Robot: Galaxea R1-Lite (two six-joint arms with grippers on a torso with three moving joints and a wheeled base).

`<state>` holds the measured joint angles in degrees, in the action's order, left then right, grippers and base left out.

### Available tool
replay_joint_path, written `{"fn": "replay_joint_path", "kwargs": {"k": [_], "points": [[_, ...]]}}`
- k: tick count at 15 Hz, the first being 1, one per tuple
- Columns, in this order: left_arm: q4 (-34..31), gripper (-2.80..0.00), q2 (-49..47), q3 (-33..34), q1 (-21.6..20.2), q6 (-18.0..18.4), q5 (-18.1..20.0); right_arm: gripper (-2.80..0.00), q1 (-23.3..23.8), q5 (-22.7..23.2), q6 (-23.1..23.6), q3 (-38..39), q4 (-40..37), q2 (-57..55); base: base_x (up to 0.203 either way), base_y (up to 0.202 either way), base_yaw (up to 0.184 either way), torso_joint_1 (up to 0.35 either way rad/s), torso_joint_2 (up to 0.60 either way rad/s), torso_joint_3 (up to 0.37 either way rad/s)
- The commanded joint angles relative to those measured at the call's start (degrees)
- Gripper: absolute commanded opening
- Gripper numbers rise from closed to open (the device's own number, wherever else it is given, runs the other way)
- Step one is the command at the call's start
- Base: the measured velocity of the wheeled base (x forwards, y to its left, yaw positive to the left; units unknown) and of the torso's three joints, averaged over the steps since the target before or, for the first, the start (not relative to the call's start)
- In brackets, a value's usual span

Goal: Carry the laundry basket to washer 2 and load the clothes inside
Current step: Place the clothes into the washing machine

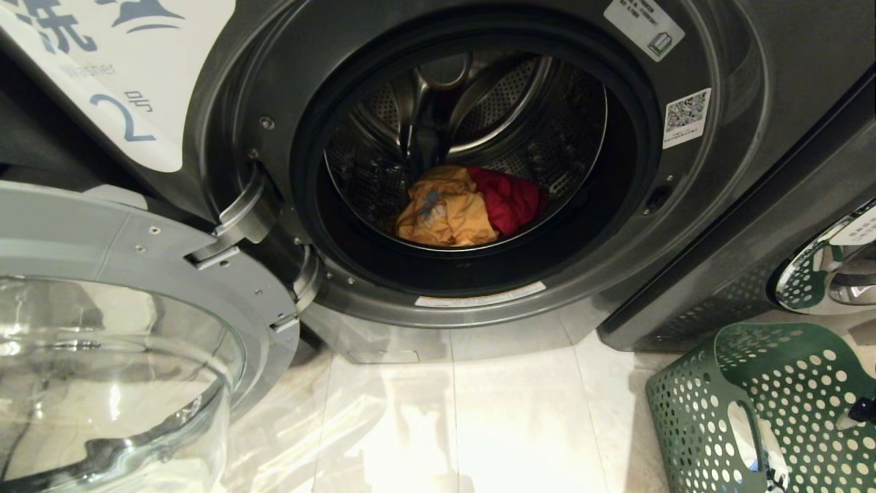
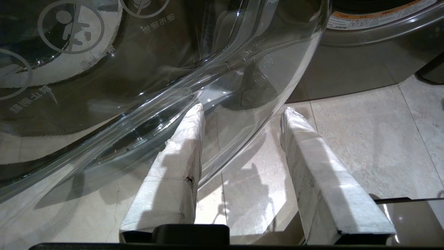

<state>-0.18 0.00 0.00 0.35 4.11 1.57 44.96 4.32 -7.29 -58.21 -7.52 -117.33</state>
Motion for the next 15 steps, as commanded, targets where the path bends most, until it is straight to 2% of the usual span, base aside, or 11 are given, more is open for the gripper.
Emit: {"fn": "replay_joint_path", "kwargs": {"k": [1, 3, 4, 8, 12, 15], "points": [[0.0, -2.8, 0.0, 0.0, 0.0, 0.03, 0.01, 0.0, 1.05, 1.03, 4.35, -3.67, 2.67, -13.82, 0.0, 0.0, 0.0, 0.0, 0.0, 0.0], [0.0, -2.8, 0.0, 0.0, 0.0, 0.03, 0.01, 0.0, 1.37, 3.31, 12.49, -5.45, 4.51, -18.87, 0.0, 0.0, 0.0, 0.0, 0.0, 0.0], [0.0, -2.8, 0.0, 0.0, 0.0, 0.03, 0.01, 0.0, 1.33, 4.56, 14.81, -4.41, 4.89, -19.57, 0.0, 0.0, 0.0, 0.0, 0.0, 0.0], [0.0, -2.8, 0.0, 0.0, 0.0, 0.0, 0.01, 0.0, -0.14, 5.44, 15.76, -2.34, 6.78, -23.6, 0.0, 0.0, 0.0, 0.0, 0.0, 0.0], [0.0, -2.8, 0.0, 0.0, 0.0, 0.03, 0.01, 0.0, -3.21, 5.82, 17.22, -1.54, 23.07, -34.62, 0.0, 0.0, 0.0, 0.0, 0.0, 0.0], [0.0, -2.8, 0.0, 0.0, 0.0, 0.03, 0.01, 0.0, -5.13, 7.69, 23.01, -4.16, 30.69, -42.22, 0.0, 0.0, 0.0, 0.0, 0.0, 0.0]]}}
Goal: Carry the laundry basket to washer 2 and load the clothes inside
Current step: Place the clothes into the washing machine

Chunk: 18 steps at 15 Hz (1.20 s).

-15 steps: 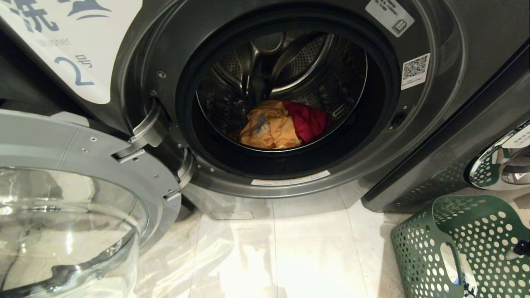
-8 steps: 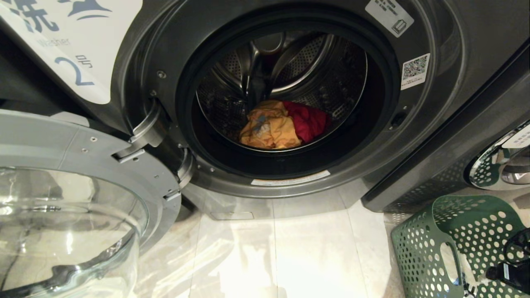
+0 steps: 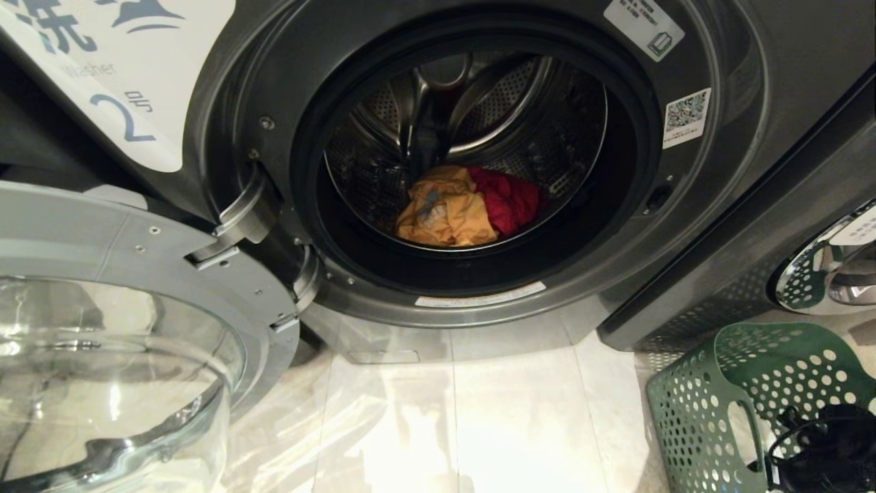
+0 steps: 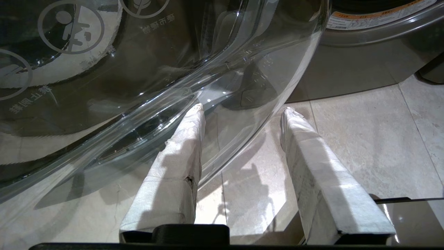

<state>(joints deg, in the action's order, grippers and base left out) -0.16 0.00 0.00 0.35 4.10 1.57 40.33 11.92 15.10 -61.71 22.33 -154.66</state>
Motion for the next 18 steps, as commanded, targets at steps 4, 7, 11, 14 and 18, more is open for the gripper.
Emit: {"fn": "replay_joint_path", "kwargs": {"k": [4, 7, 11, 14, 18], "points": [[-0.02, -2.8, 0.0, 0.0, 0.0, 0.03, 0.01, 0.0, -1.04, 0.3, 2.2, -12.81, 3.94, -13.61, 0.0, 0.0, 0.0, 0.0, 0.0, 0.0], [-0.02, -2.8, 0.0, 0.0, 0.0, 0.03, 0.01, 0.0, -0.96, 0.29, 2.13, -19.63, 11.15, -20.16, 0.0, 0.0, 0.0, 0.0, 0.0, 0.0], [-0.02, -2.8, 0.0, 0.0, 0.0, 0.03, 0.01, 0.0, -1.03, 0.4, 1.95, -20.74, 11.11, -21.45, 0.0, 0.0, 0.0, 0.0, 0.0, 0.0], [-0.02, -2.8, 0.0, 0.0, 0.0, 0.03, 0.01, 0.0, -1.13, 0.48, 1.69, -21.34, 8.31, -21.45, 0.0, 0.0, 0.0, 0.0, 0.0, 0.0], [-0.02, -2.8, 0.0, 0.0, 0.0, 0.03, 0.01, 0.0, -1.14, 0.38, -0.95, -21.34, 8.25, -21.47, 0.0, 0.0, 0.0, 0.0, 0.0, 0.0]]}}
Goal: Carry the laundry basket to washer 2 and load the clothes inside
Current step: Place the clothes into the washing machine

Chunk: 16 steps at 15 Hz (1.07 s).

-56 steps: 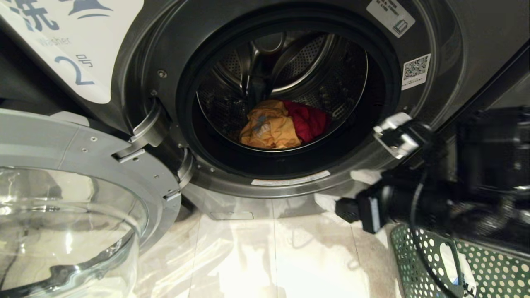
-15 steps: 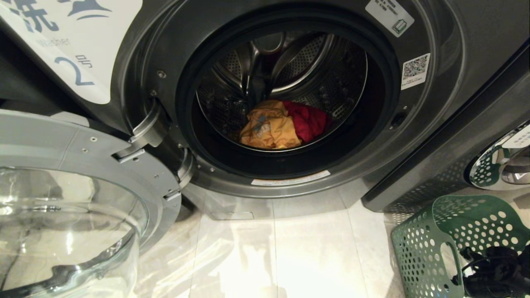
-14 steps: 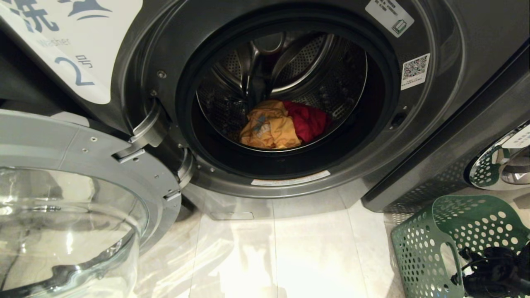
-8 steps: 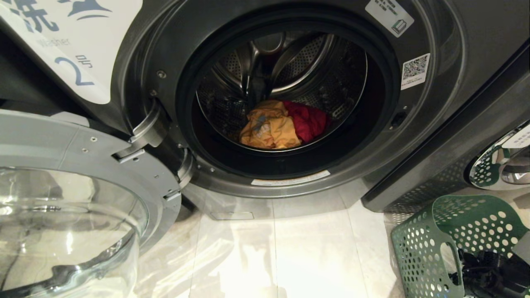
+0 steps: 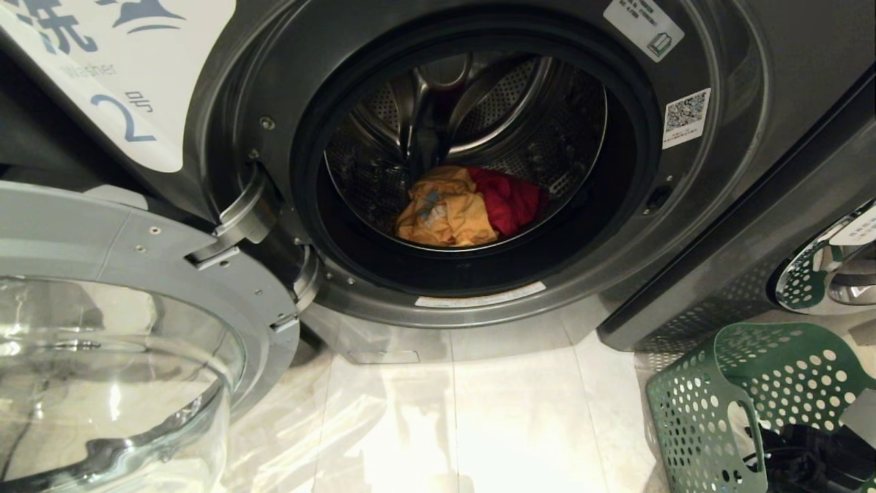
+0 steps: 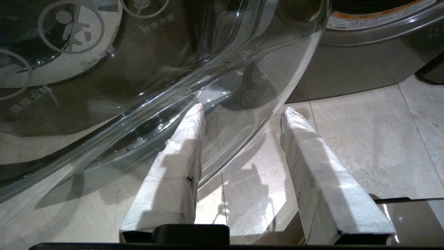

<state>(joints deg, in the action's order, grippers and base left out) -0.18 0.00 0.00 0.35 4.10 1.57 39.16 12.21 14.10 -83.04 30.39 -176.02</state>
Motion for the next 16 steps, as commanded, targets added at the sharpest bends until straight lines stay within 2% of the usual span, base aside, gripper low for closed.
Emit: {"fn": "replay_joint_path", "kwargs": {"k": [1, 8, 11, 12, 14, 16], "points": [[0.01, -2.8, 0.0, 0.0, 0.0, 0.03, 0.01, 0.0, 0.04, 0.01, 0.05, -0.01, 0.19, -0.11, 0.0, 0.0, 0.0, 0.0, 0.0, 0.0], [0.01, -2.8, 0.0, 0.0, 0.0, 0.03, 0.01, 0.0, 0.22, -0.09, 0.4, 0.23, 1.0, 0.85, 0.0, 0.0, 0.0, 0.0, 0.0, 0.0], [0.01, -2.8, 0.0, 0.0, 0.0, 0.03, 0.01, 0.0, 0.56, -0.08, 0.77, 0.0, 3.14, 6.55, 0.0, 0.0, 0.0, 0.0, 0.0, 0.0], [0.01, -2.8, 0.0, 0.0, 0.0, 0.03, 0.01, 0.0, 1.07, -0.08, 2.05, -0.15, 5.84, 8.09, 0.0, 0.0, 0.0, 0.0, 0.0, 0.0], [0.01, -2.8, 0.0, 0.0, 0.0, 0.03, 0.01, 0.0, 2.67, 0.0, 8.93, 0.03, 7.94, 9.25, 0.0, 0.0, 0.0, 0.0, 0.0, 0.0], [0.01, -2.8, 0.0, 0.0, 0.0, 0.03, 0.01, 0.0, 3.84, -0.02, 10.91, -1.82, 8.13, 7.6, 0.0, 0.0, 0.0, 0.0, 0.0, 0.0]]}}
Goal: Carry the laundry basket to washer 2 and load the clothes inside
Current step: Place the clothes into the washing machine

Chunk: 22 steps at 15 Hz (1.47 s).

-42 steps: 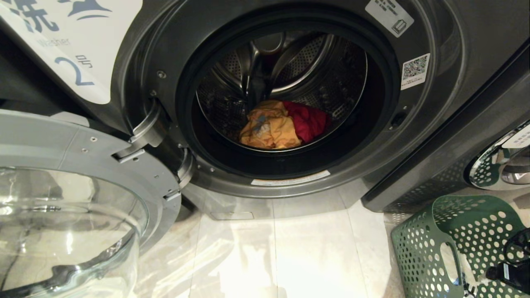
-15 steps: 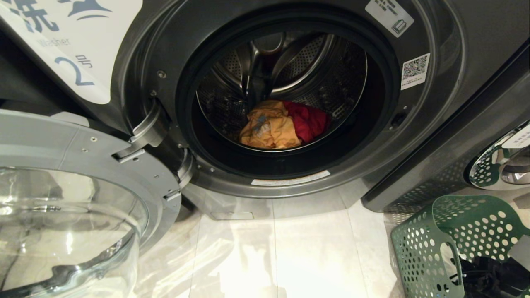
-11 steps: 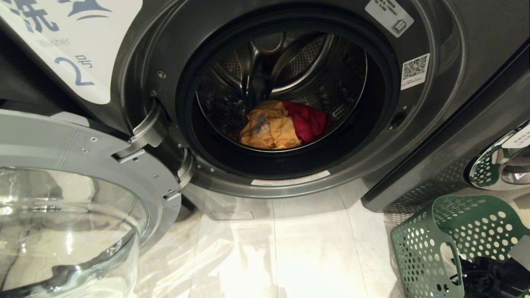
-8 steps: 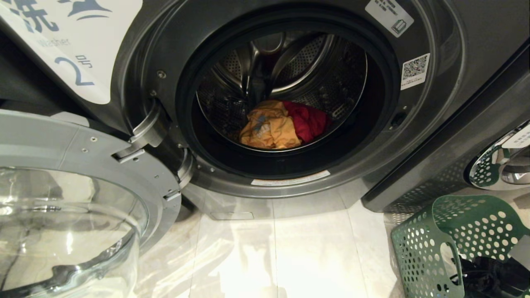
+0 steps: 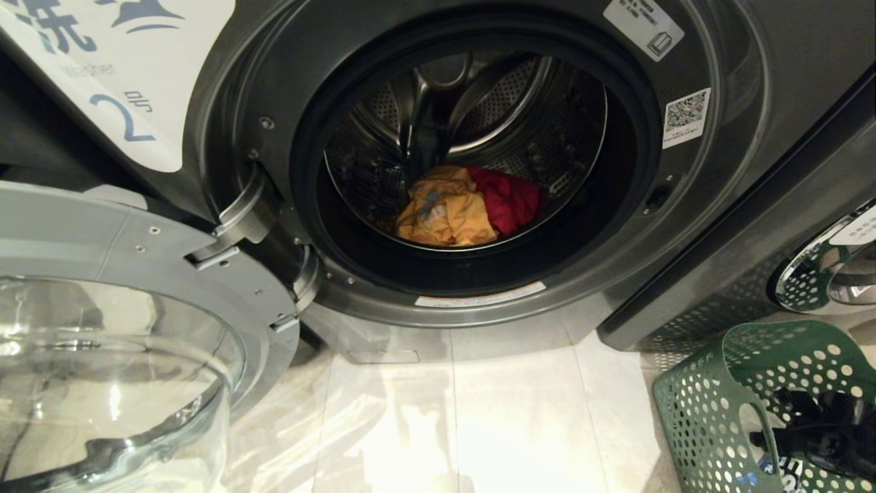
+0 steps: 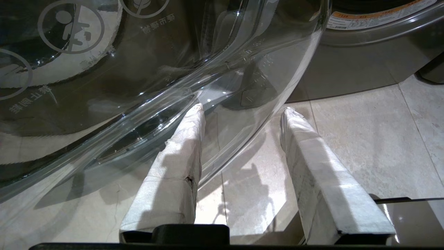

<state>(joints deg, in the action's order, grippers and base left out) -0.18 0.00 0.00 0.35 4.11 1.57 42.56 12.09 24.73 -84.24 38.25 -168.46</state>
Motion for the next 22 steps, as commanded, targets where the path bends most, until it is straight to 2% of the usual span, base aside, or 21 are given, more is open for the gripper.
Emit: {"fn": "replay_joint_path", "kwargs": {"k": [1, 7, 9, 17, 22], "points": [[0.01, -2.8, 0.0, 0.0, 0.0, 0.02, 0.01, 0.0, 0.7, 0.03, 0.52, -2.77, 0.31, -1.1, 0.0, 0.0, 0.0, 0.0, 0.0, 0.0], [0.01, -2.8, 0.0, 0.0, 0.0, 0.02, 0.01, 0.0, 1.06, -1.42, 0.44, -7.53, -0.28, -5.94, 0.0, 0.0, 0.0, 0.0, 0.0, 0.0], [0.01, -2.8, 0.0, 0.0, 0.0, 0.02, 0.01, 0.0, 1.12, -3.62, 0.42, -9.59, -0.45, -7.23, 0.0, 0.0, 0.0, 0.0, 0.0, 0.0], [0.01, -2.8, 0.0, 0.0, 0.0, 0.02, 0.01, 0.0, 1.03, -5.42, -1.73, -8.55, -4.21, -7.32, 0.0, 0.0, 0.0, 0.0, 0.0, 0.0], [0.03, -2.8, 0.0, 0.0, 0.0, 0.02, 0.01, 0.0, 0.41, -5.33, -10.39, -8.92, -13.83, -7.49, 0.0, 0.0, 0.0, 0.0, 0.0, 0.0]]}}
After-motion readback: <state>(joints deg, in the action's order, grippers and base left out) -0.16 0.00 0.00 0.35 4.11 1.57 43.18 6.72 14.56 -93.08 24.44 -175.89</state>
